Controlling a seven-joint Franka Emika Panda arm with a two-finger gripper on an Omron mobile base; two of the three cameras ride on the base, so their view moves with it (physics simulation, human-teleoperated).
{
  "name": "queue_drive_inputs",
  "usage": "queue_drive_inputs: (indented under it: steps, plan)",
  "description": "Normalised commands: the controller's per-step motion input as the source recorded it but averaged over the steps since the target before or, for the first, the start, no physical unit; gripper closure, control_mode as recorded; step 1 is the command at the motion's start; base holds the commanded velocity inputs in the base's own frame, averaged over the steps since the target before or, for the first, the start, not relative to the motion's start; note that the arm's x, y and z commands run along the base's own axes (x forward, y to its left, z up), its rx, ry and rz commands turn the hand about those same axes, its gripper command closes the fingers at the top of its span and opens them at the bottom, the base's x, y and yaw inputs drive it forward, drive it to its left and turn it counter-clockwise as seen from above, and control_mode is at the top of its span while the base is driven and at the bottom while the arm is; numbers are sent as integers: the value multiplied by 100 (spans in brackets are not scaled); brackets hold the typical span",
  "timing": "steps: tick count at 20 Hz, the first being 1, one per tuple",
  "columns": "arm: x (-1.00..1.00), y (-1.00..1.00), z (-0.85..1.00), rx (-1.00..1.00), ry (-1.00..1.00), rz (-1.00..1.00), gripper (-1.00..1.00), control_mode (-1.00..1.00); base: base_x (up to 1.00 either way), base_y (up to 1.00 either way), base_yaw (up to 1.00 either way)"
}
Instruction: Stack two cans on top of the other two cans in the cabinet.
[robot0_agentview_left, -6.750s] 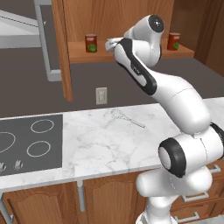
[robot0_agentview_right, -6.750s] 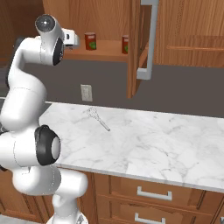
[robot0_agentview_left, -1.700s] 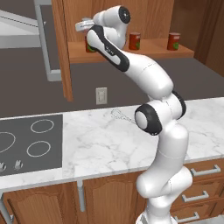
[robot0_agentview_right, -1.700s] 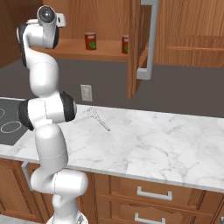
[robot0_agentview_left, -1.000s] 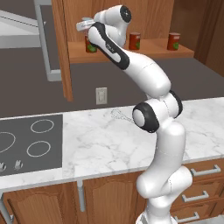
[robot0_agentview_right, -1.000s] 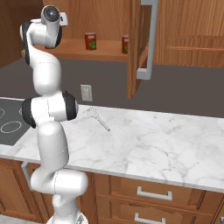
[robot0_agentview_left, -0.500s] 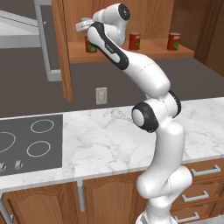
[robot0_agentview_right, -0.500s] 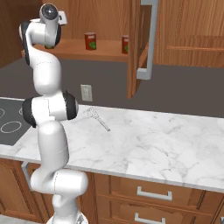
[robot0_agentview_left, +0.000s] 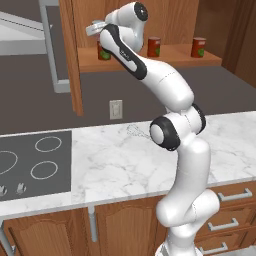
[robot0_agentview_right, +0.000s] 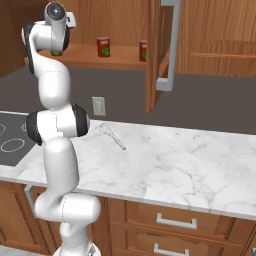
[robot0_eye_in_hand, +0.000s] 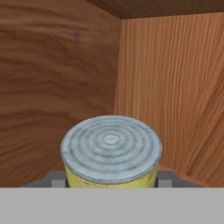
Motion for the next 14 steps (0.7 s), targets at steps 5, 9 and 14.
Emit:
queue_drive_inputs:
  steps: [5,9,14]
  plan:
    - [0,0,-1,-4,0,0,100,-100,0,0,0]
    - [0,0,0,0,0,0,100,-100,0,0,0]
    - [0,0,-5,0,2,0,100,-100,0,0,0]
